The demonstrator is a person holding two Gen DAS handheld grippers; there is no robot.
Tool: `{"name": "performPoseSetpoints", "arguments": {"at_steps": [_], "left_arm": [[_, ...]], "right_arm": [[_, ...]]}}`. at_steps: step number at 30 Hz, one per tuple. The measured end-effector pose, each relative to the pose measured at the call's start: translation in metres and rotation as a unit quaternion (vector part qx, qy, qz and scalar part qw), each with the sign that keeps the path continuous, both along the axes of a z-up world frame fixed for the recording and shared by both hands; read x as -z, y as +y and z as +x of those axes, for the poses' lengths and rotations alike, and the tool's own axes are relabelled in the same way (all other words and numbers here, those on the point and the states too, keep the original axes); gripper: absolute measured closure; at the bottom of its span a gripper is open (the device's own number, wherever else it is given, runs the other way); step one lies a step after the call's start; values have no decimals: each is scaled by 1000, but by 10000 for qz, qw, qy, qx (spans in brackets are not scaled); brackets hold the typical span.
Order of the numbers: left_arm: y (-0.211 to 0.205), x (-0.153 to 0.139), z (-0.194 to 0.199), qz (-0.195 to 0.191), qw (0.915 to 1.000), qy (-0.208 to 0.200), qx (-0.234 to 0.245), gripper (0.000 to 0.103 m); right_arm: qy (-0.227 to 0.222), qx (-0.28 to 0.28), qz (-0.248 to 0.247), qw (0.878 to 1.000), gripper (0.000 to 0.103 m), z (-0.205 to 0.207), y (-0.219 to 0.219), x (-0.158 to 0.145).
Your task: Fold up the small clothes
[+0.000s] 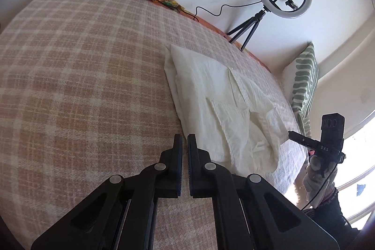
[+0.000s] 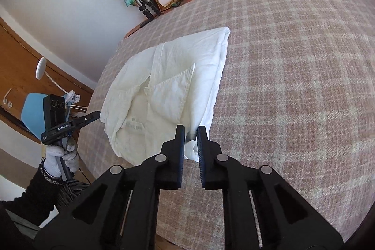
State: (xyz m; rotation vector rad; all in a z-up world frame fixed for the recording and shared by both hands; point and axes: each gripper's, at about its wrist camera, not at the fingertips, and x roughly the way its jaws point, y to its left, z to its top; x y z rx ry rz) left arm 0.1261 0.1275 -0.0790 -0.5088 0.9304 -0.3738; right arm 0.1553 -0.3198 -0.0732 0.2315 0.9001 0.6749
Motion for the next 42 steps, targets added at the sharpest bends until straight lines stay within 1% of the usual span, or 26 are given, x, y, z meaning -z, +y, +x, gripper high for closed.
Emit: {"name": "performPoseSetpoints", "arguments": {"at_steps": [1, 3, 5, 6, 8, 12, 13, 15, 16, 17, 18, 19, 20, 21, 24, 27, 31, 34, 37, 39, 40, 42], "left_arm": [[-1, -7, 3, 35, 9999, -119, -36, 100], [-6, -19, 13, 96, 9993, -320, -144, 100], [-18, -26, 27, 74, 9990, -426, -140, 100], [-26, -28, 34, 198, 9985, -494, -123, 100], [-45, -31, 46, 592, 9962, -627, -72, 100], [-67, -18, 68, 792, 9956, -506, 59, 100], [-69, -12, 71, 859, 9954, -430, 64, 99], [-73, 7, 77, 1026, 9945, -147, 119, 100], [-72, 18, 78, 996, 9949, 35, 126, 100], [-69, 26, 78, 882, 9959, 134, 131, 100], [-66, 29, 75, 769, 9970, 78, 107, 100], [-65, 29, 72, 787, 9968, 3, 149, 100], [-66, 29, 70, 876, 9958, -52, 251, 100], [-67, 27, 68, 930, 9951, -111, 320, 100], [-58, 22, 66, 682, 9974, 10, 226, 100], [-58, 8, 62, 684, 9975, -114, 155, 100], [-61, -1, 58, 521, 9982, -246, 168, 100], [-60, 8, 53, 388, 9989, -110, 230, 100], [-55, 21, 47, 282, 9992, 43, 275, 100], [-52, 27, 40, 252, 9992, 80, 304, 100], [-50, 28, 36, 205, 9992, 64, 323, 100], [-48, 28, 27, 229, 9991, 24, 366, 100]], "right_arm": [[-170, 66, 44, 9998, 80, 2, -1, -7], [-404, 205, 311, 9985, 80, 9, 1, -16], [-520, 249, 549, 9968, 80, 20, 9, -19], [-538, 261, 562, 9966, 80, 27, 17, -18], [-547, 230, 454, 9972, 80, 41, 34, -18], [-470, 83, 75, 9988, 80, 62, 65, -5], [-380, 13, -4, 9993, 80, 65, 71, 1], [-196, -95, -212, 9995, 80, 70, 80, 13], [-131, -103, -348, 9993, 80, 71, 83, 21], [-51, -113, -430, 9990, 80, 72, 84, 29], [53, -117, -444, 9989, 80, 73, 84, 36], [131, -102, -385, 9991, 80, 72, 80, 44], [117, -108, -292, 9994, 80, 71, 77, 46], [140, -150, -273, 9994, 80, 71, 76, 46], [199, -231, -30, 9995, 80, 73, 64, 35], [-22, -6, 218, 9998, 80, 80, 51, 18], [16, 156, 411, 9990, 80, 92, 43, 14], [189, 117, 317, 9993, 80, 97, 47, 23], [182, 45, 44, 9998, 80, 95, 52, 28], [213, 41, -104, 9997, 80, 94, 52, 31], [220, 29, -102, 9997, 80, 93, 50, 32], [305, 1, -63, 9995, 80, 93, 46, 34]]}}
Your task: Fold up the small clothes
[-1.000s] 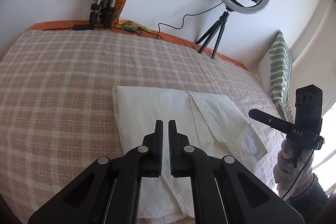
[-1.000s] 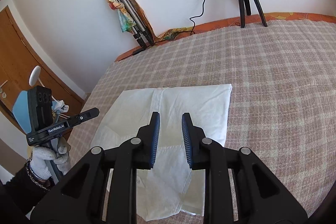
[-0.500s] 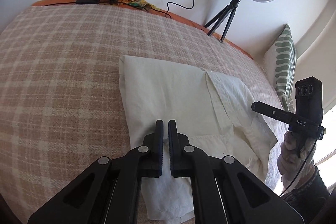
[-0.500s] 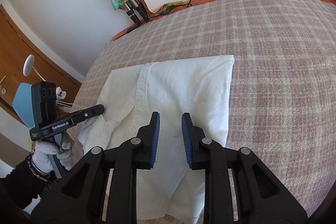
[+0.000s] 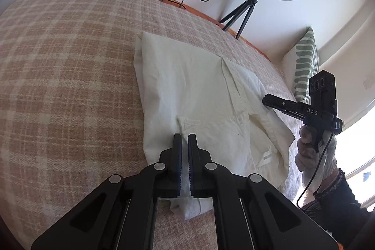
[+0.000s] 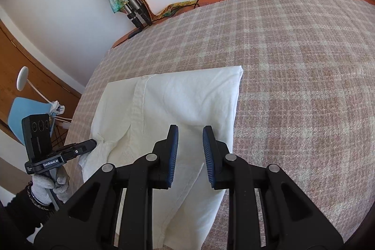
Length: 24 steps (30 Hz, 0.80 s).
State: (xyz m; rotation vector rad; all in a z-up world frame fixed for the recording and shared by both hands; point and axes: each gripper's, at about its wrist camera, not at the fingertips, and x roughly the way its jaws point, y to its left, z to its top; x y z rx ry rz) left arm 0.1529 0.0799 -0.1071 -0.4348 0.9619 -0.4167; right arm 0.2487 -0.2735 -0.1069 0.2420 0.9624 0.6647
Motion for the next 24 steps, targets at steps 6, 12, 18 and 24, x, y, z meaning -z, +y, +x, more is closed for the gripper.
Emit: {"name": "performPoseSetpoints", "arguments": {"at_steps": [6, 12, 18, 24], "left_arm": [[19, -25, -13, 210, 9981, -499, -309, 79], [49, -2, 3, -647, 9929, 175, -982, 48], [45, 19, 11, -1249, 9865, 581, -889, 48], [42, 26, 21, -1676, 9795, 662, -902, 48]], "right_arm": [[126, 137, 707, 9973, 47, -10, -26, -6], [471, 323, 929, 9940, 44, -7, -43, 9], [940, 379, 1363, 9855, 44, -3, -55, 31], [1265, 318, 1948, 9721, 44, 1, -59, 45]]}}
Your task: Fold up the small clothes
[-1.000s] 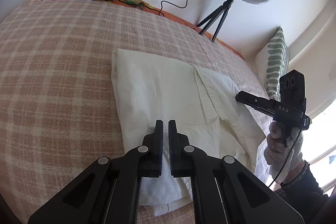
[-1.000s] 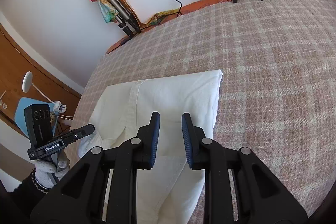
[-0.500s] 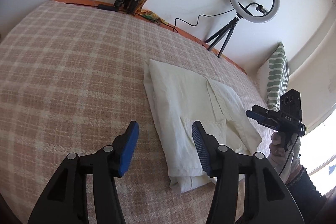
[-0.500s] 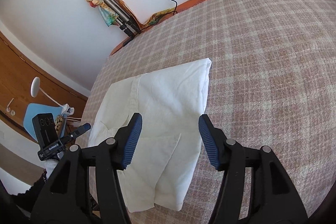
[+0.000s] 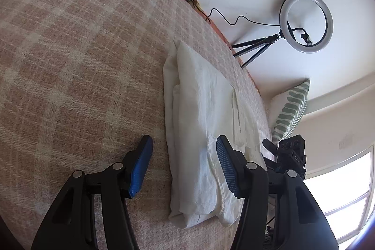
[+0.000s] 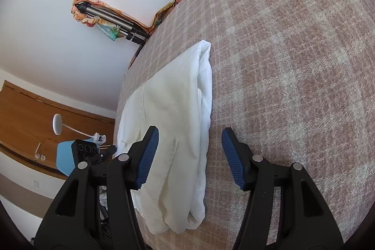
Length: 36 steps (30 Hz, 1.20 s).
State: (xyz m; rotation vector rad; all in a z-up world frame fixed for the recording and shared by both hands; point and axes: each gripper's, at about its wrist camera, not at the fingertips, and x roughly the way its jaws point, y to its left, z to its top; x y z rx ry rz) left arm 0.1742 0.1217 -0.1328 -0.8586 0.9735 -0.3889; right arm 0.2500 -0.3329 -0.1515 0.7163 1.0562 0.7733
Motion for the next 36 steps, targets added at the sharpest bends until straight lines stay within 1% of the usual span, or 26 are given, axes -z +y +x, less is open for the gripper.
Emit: {"name": "performPoseSetpoints", "arguments": {"at_steps": [2, 5, 6, 7, 8, 9, 10, 11, 12, 14, 15, 17, 19, 22, 24, 27, 31, 36], "left_arm": [[1, 2, 4, -178, 9998, 35, -52, 50], [-4, 0, 10, -108, 9999, -27, 12, 50], [-6, 1, 11, -97, 9999, -37, 65, 54], [-8, 2, 13, -63, 9999, -24, 97, 63], [-12, 3, 14, -24, 9999, -1, 129, 66], [-14, 3, 15, 8, 9999, -18, 119, 71], [-15, 4, 16, 33, 9999, -24, 109, 73], [-17, 3, 16, 71, 9999, -43, 105, 75], [-19, 2, 16, 153, 9998, -47, 126, 77], [-23, -3, 17, 385, 9990, -110, 181, 79], [-25, -7, 16, 485, 9984, -176, 211, 82], [-29, -15, 14, 628, 9972, -314, 252, 85], [-34, -24, 12, 730, 9959, -436, 306, 86], [-42, -36, 12, 754, 9945, -581, 443, 87], [-50, -44, 13, 795, 9930, -682, 555, 87], [-61, -54, 18, 845, 9906, -822, 692, 88], [-82, -59, 32, 721, 9899, -880, 848, 88], [-129, -69, 58, 766, 9846, -1032, 1185, 88]], "right_arm": [[15, -50, 58, 10000, 44, 1, 5, 3], [-55, -230, 78, 9997, 45, 3, 16, 3], [-74, -236, 62, 9997, 48, 2, 18, 5], [-94, -215, 10, 9997, 53, 4, 22, 5], [-78, -214, 33, 9997, 56, 4, 22, 7], [-5, -206, 150, 9997, 63, 4, 21, 10], [118, -172, 317, 9993, 73, 5, 20, 13], [208, -131, 436, 9987, 77, 6, 19, 17], [231, -76, 445, 9987, 81, 7, 18, 18], [67, -51, 220, 9997, 86, 3, 22, 10], [-59, -57, 77, 9999, 87, 1, 26, 4], [-304, -74, -149, 9994, 88, -3, 33, -10], [-512, -71, -256, 9983, 89, -6, 38, -24], [-785, -77, -467, 9958, 90, -10, 44, -41], [-894, -103, -545, 9945, 90, -12, 46, -48], [-942, -105, -580, 9938, 90, -12, 44, -58], [-1102, 27, -690, 9915, 90, -12, 27, -76], [-1446, 220, -883, 9853, 90, -7, -9, -101]]}}
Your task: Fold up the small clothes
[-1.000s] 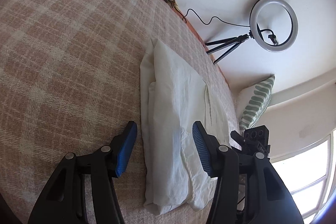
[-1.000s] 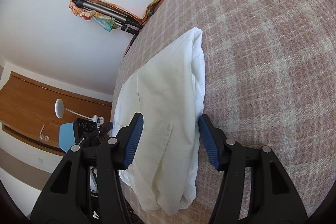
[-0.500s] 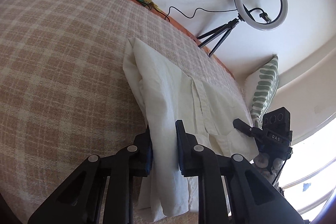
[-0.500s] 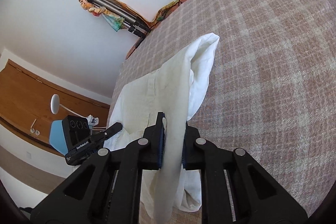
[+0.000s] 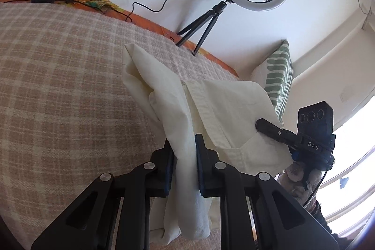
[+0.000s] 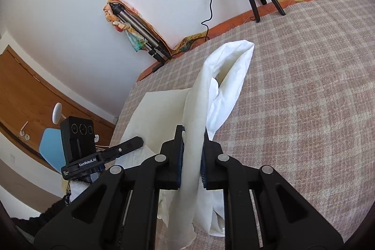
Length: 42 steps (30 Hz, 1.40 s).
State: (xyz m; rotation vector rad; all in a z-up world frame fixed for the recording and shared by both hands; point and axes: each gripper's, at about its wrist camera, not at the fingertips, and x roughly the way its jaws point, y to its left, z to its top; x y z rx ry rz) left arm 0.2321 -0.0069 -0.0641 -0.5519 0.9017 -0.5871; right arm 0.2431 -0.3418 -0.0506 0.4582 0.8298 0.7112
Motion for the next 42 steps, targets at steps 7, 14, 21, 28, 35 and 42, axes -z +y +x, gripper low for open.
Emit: {"name": "performPoseSetpoints", "arguments": {"at_steps": [7, 14, 21, 28, 35, 42], "left_arm": [[-76, -20, 46, 80, 9983, -414, 412, 88], [-146, -26, 92, 39, 9963, -626, 586, 88], [-203, -21, 136, 111, 9951, -705, 679, 88], [-249, -10, 162, 579, 9916, -903, 727, 88], [-267, 4, 171, 1133, 9876, -898, 613, 88], [-274, 8, 179, 1585, 9832, -735, 530, 88]], "right_arm": [[-247, 443, -195, 9985, 90, 24, -67, -21], [-396, 841, -348, 9951, 90, 70, -128, -40], [-580, 1004, -692, 9908, 90, 117, -164, -47], [-621, 1134, -940, 9871, 90, 156, -191, -36], [-470, 1247, -1480, 9800, 90, 186, -200, -15], [-236, 1612, -2388, 9573, 90, 201, -209, 4]]}}
